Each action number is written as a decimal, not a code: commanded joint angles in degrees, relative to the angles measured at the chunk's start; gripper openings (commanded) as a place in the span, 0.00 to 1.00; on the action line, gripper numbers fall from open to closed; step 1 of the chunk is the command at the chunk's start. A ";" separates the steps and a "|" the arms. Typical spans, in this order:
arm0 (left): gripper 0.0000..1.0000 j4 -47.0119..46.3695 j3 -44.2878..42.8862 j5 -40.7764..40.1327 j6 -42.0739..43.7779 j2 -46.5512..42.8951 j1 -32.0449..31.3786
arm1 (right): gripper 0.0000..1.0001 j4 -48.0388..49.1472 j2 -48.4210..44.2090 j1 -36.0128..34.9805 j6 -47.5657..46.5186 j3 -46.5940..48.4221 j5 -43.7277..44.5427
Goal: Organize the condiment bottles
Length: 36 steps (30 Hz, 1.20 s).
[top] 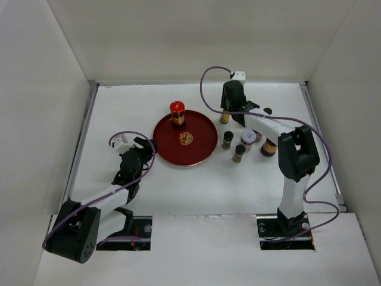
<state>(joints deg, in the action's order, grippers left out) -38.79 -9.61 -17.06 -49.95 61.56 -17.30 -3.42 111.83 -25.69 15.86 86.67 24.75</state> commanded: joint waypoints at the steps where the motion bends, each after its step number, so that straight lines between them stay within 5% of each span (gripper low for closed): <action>1: 0.67 -2.61 -0.15 0.44 -0.49 -0.39 0.38 | 0.32 6.39 -5.65 -0.54 1.19 -1.85 0.12; 10: 0.67 -2.70 -0.24 0.71 -0.67 -0.12 0.21 | 0.32 11.59 -12.34 -6.07 -0.56 -3.00 0.21; 29: 0.67 -2.70 -0.06 0.89 -0.76 -0.21 0.47 | 0.35 10.45 7.17 -12.05 -0.39 13.61 -1.20; 32: 0.67 -2.70 -0.24 0.45 -0.58 -0.30 0.03 | 0.41 10.80 7.70 -12.58 -0.39 12.65 -0.41; 36: 0.67 -2.79 -0.24 0.89 -0.85 0.05 0.38 | 0.62 11.07 7.70 -13.11 -0.30 12.03 -0.14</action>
<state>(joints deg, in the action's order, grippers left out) -38.79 -9.61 -16.80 -50.04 61.65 -17.28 3.90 120.77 -38.00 15.35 96.42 23.59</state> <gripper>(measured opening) 0.670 0.593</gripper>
